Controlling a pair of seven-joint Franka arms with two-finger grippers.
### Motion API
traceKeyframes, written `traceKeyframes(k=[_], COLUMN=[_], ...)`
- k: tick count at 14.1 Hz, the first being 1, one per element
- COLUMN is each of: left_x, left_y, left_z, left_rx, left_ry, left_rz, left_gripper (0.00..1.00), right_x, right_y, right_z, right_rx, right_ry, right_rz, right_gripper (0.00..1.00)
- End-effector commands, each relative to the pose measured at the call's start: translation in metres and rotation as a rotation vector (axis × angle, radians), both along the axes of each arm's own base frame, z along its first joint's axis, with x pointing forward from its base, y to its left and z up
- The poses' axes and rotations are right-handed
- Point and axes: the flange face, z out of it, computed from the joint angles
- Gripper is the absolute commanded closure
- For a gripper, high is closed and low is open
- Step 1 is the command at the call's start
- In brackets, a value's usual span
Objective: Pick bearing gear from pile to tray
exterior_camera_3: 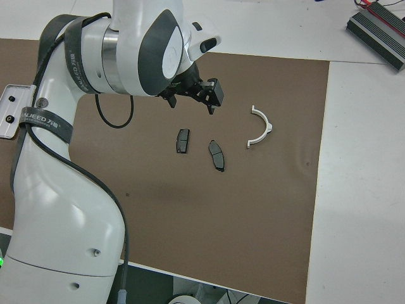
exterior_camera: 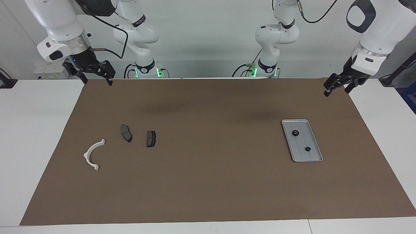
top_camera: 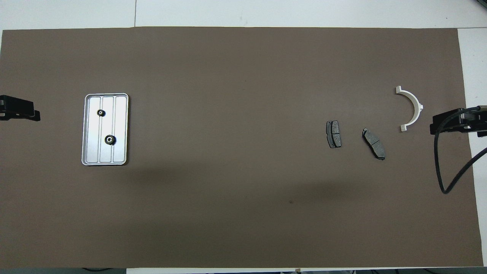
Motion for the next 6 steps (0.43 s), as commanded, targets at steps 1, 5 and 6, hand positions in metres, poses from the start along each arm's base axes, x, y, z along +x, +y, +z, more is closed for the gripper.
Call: traceKeyframes(k=[1,5,6], left_x=[0.0010,0.0013,0.0014], left_y=[0.0027,-0.0031,-0.0031], left_z=[0.0033,0.0033,0.0035], left_rx=[0.015,0.016,0.016], left_ry=[0.020,0.020,0.018], left_rz=[-0.010,-0.021,-0.021], left_gripper=[0.00,0.00,0.00], right_x=[-0.0034,-0.0041,-0.0046], right_y=[-0.0020,-0.0019,-0.0019], right_z=[-0.0001,-0.0028,-0.0035], right_rx=[0.010,0.010,0.010], right_ry=[-0.006,0.000,0.002], right_rz=[0.001,0.004,0.002], right_gripper=[0.00,0.00,0.00])
